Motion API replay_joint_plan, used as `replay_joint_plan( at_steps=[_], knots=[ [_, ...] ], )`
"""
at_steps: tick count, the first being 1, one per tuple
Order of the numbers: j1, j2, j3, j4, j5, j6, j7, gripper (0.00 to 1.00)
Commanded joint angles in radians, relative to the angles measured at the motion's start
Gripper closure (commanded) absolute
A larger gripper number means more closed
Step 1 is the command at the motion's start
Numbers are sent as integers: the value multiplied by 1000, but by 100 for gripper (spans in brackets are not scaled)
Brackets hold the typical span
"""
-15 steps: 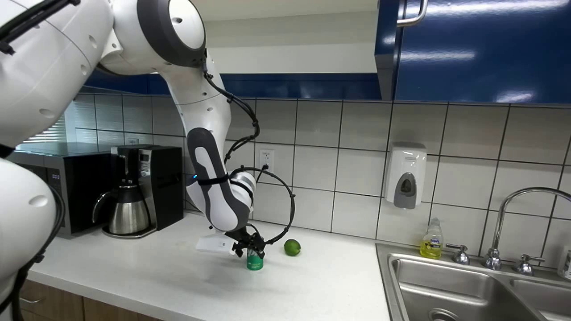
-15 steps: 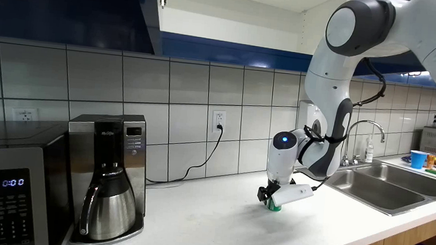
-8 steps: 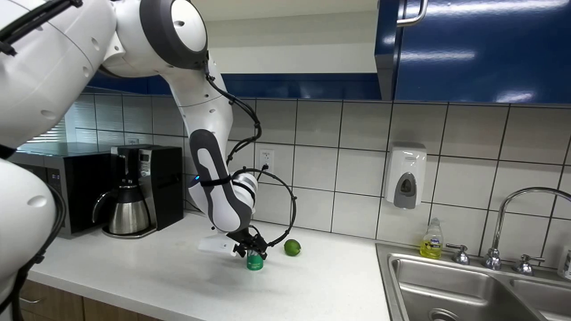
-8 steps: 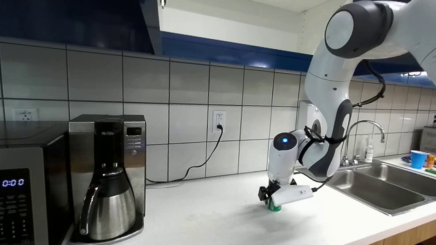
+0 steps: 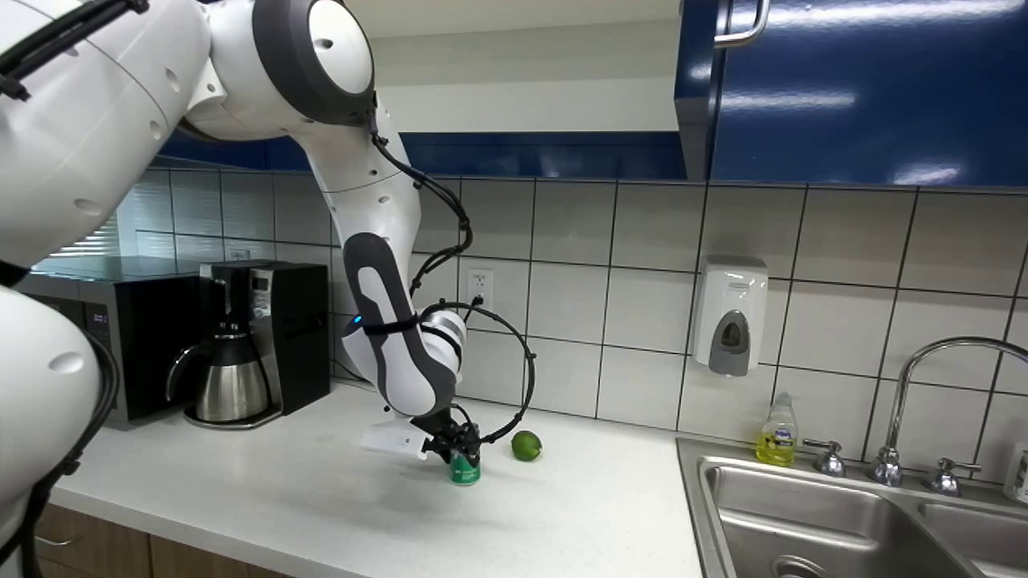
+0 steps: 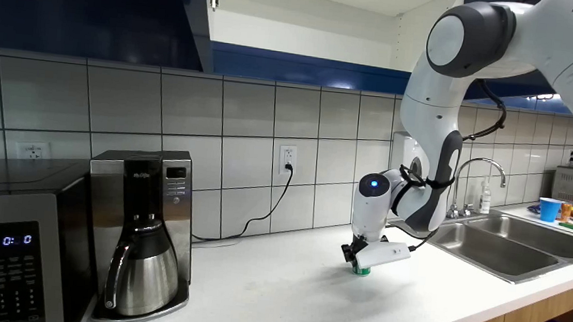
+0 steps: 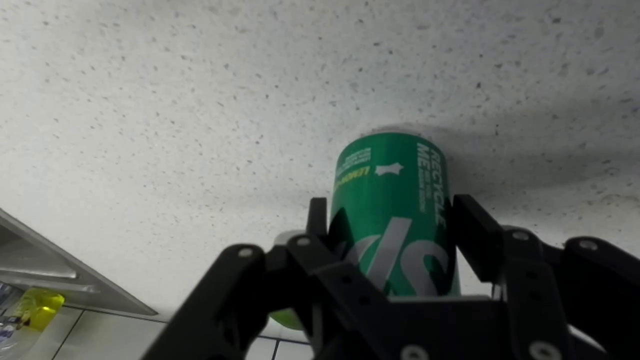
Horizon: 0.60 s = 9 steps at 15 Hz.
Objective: Put the green can in the open upper cabinet.
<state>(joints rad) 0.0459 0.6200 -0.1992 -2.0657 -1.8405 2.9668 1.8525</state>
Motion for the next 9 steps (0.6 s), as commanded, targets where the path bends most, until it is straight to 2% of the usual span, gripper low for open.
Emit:
replay_joint_plan(
  at_steps=[1,9],
  knots=[
    [-3,6,6,16,-30,-12,41,61],
    [1,7,7,14,-34,-15,47,61]
  ],
)
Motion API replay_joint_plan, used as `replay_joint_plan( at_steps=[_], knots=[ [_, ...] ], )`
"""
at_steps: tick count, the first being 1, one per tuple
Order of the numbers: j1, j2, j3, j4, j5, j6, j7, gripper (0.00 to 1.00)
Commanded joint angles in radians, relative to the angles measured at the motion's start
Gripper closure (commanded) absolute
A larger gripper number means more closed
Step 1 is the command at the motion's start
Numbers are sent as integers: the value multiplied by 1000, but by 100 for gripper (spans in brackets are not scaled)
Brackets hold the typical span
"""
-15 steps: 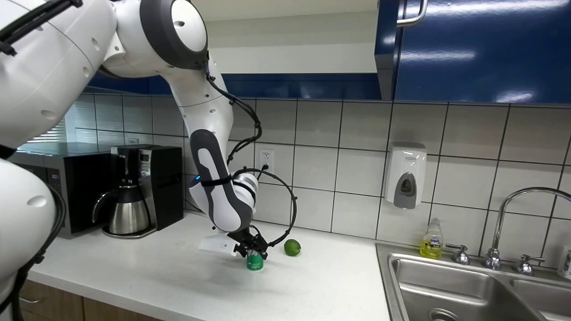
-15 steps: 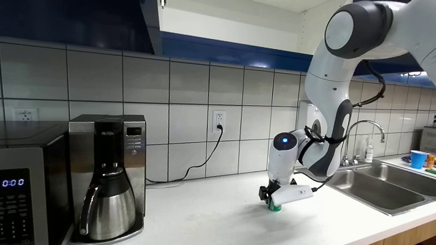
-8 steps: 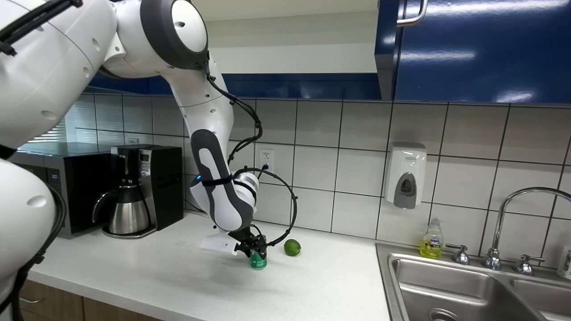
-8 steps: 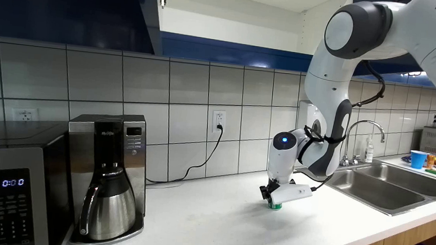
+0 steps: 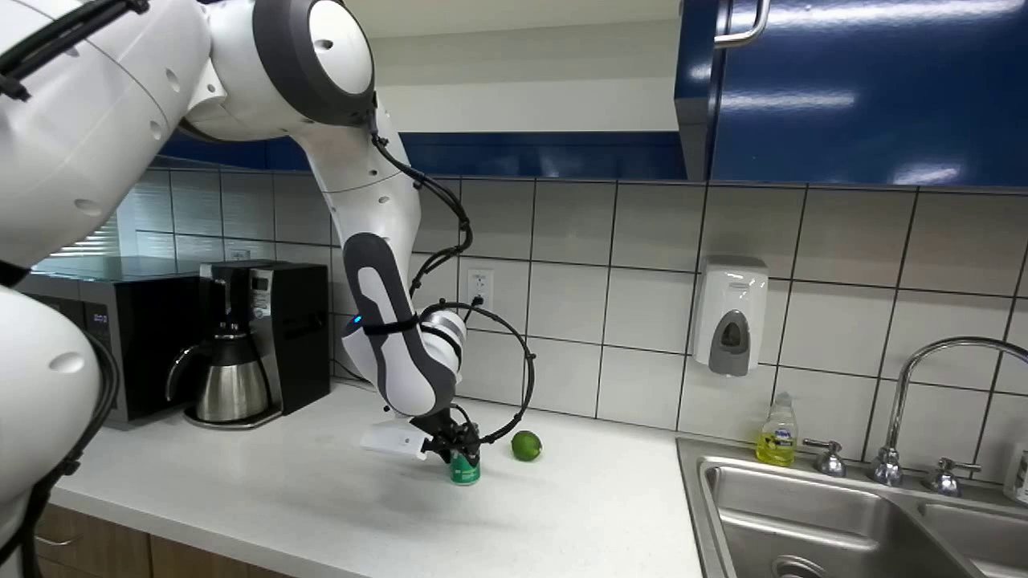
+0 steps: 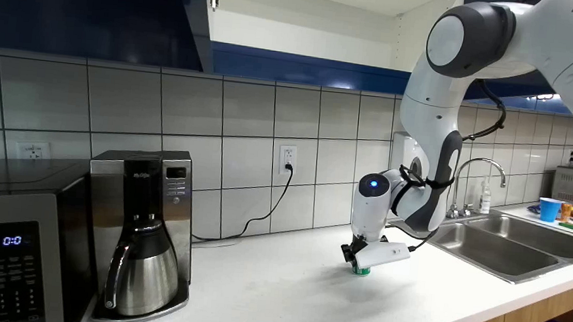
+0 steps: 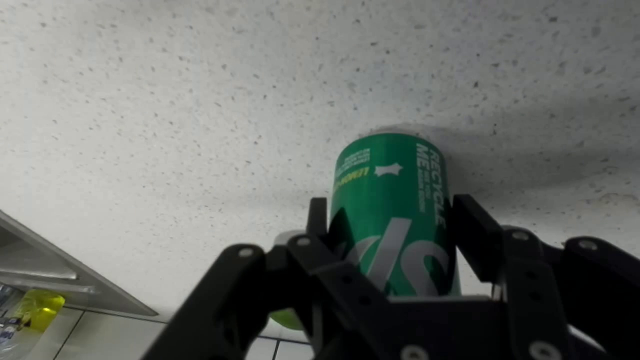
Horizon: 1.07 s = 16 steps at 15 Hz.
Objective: Put the green can in the open upper cabinet.
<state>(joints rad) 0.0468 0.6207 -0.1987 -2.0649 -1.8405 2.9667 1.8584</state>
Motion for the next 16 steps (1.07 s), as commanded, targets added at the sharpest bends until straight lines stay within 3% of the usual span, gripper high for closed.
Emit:
replay_joint_plan(
  at_steps=[1,10,16],
  knots=[
    [1,5,6,13,-34,-16,39,61],
    [28,-44,-8,-34,46,-4,-60,61],
    [65,-109,-5,-92,193,-11,-224,61]
  ],
)
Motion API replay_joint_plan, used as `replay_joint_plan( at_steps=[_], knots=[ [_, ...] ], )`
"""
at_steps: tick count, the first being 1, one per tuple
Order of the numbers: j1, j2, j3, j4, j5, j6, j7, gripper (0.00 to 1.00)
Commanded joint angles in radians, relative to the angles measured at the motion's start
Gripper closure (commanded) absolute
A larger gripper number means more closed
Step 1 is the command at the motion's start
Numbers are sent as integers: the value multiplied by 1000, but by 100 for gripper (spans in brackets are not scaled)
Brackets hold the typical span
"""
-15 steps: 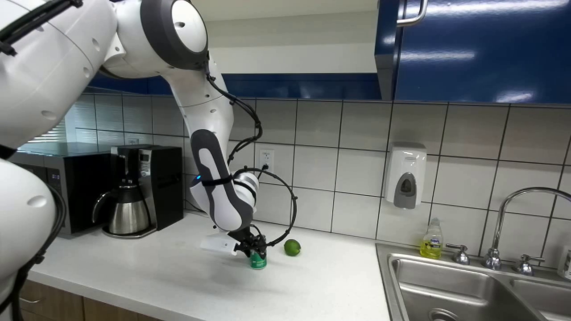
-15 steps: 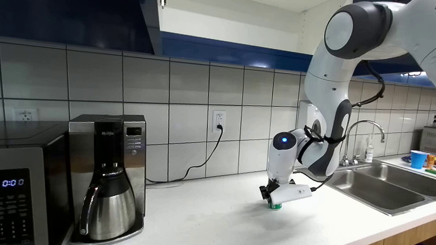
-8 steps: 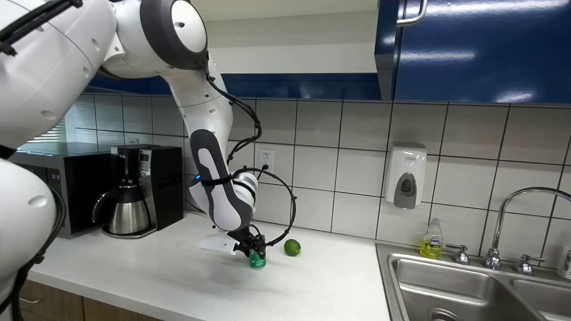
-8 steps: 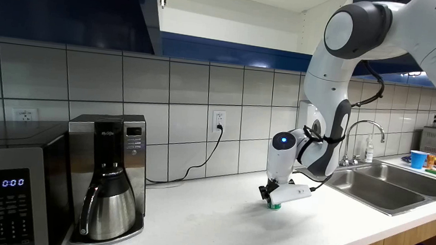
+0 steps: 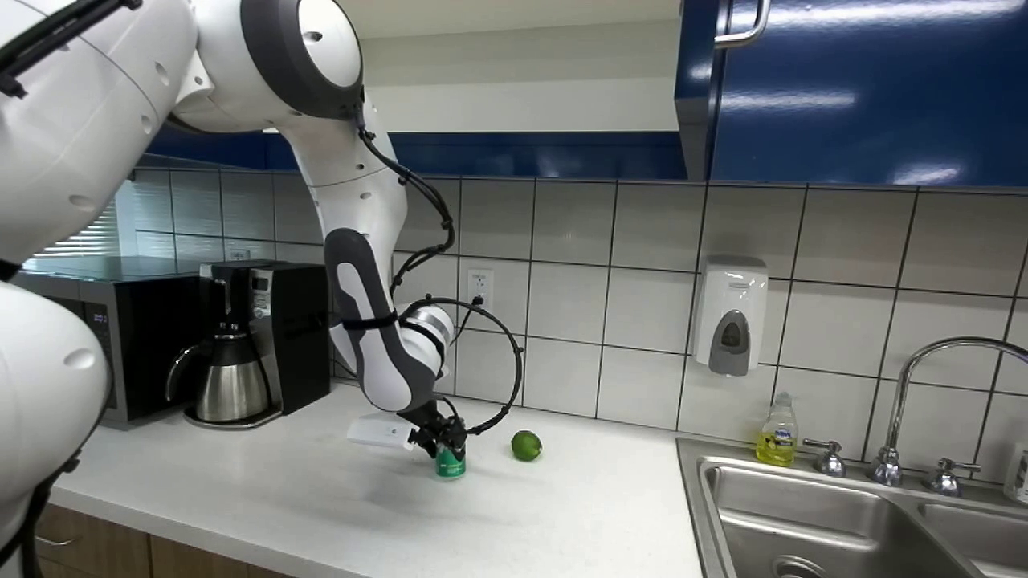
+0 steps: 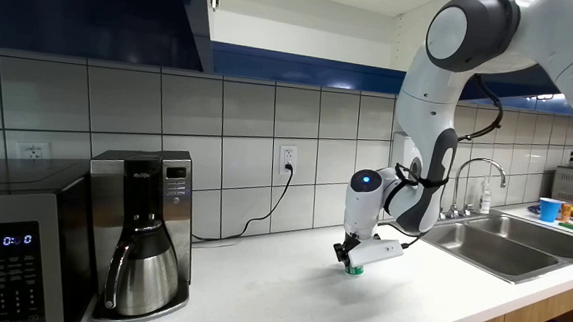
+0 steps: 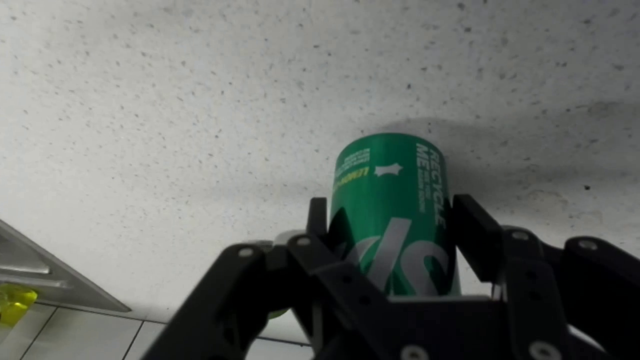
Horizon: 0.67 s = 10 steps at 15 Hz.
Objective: Put the green can in the open upper cabinet.
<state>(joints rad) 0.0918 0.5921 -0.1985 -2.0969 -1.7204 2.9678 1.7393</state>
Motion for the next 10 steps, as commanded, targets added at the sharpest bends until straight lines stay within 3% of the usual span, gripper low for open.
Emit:
replay_joint_plan(
  at_steps=[1,10],
  knots=[
    [24,-98,-3,-75,109,-12,-149,61],
    [15,-293,88,-218,533,-102,-616,61]
  ],
)
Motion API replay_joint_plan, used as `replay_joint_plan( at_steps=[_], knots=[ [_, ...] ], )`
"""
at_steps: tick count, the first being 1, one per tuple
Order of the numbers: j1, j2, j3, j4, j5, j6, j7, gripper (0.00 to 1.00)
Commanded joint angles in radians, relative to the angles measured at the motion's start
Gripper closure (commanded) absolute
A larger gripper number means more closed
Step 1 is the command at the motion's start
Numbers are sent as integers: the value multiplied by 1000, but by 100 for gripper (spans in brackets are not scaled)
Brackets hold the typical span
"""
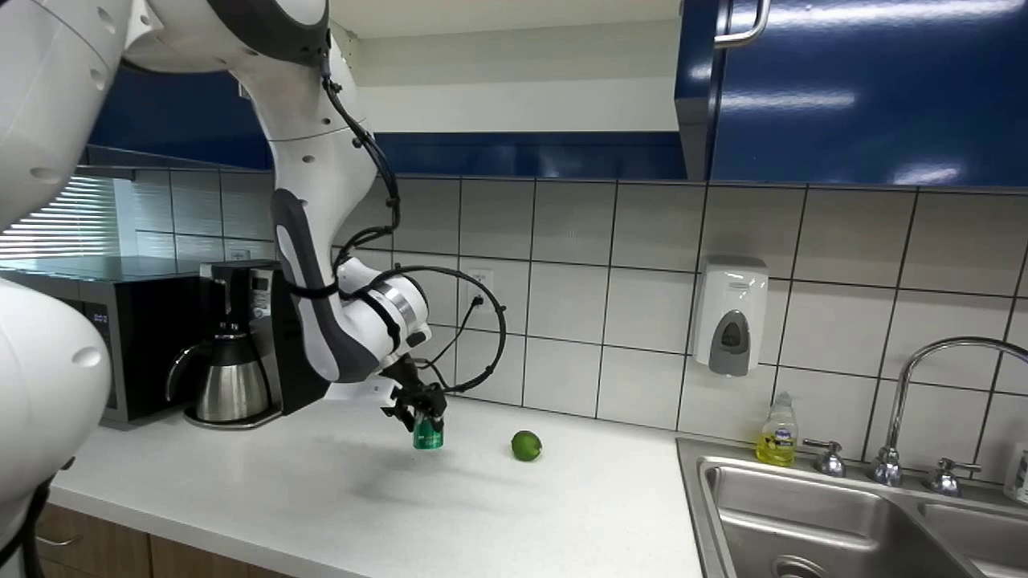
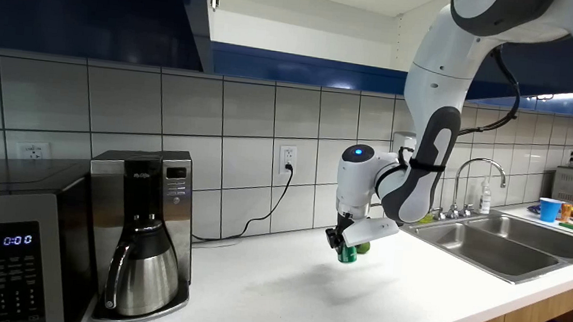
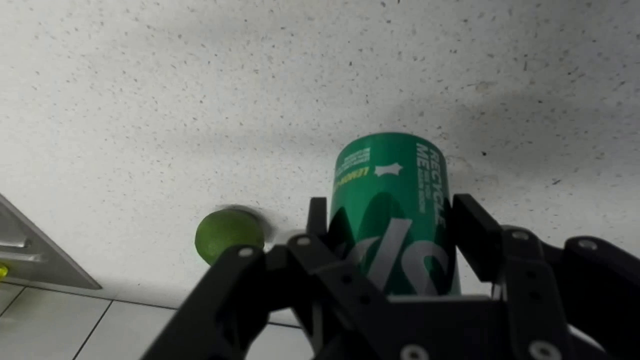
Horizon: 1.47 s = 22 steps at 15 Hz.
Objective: Put the green can in the open upper cabinet.
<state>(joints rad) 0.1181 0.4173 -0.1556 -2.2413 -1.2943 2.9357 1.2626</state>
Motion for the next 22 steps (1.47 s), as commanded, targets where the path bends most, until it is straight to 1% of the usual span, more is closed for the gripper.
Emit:
replay_joint_plan(
  at_steps=[1,6,10,14,15,22],
  knots=[
    [-11,-144,59,-83,150,-90,-179,61],
    [-1,-274,123,-118,327,-187,-343,61],
    [11,-366,167,-130,446,-261,-441,61],
    [33,-447,194,-136,540,-325,-504,61],
    [25,-465,214,-135,564,-343,-522,61],
    [26,-586,286,-129,700,-452,-605,61]
  ],
)
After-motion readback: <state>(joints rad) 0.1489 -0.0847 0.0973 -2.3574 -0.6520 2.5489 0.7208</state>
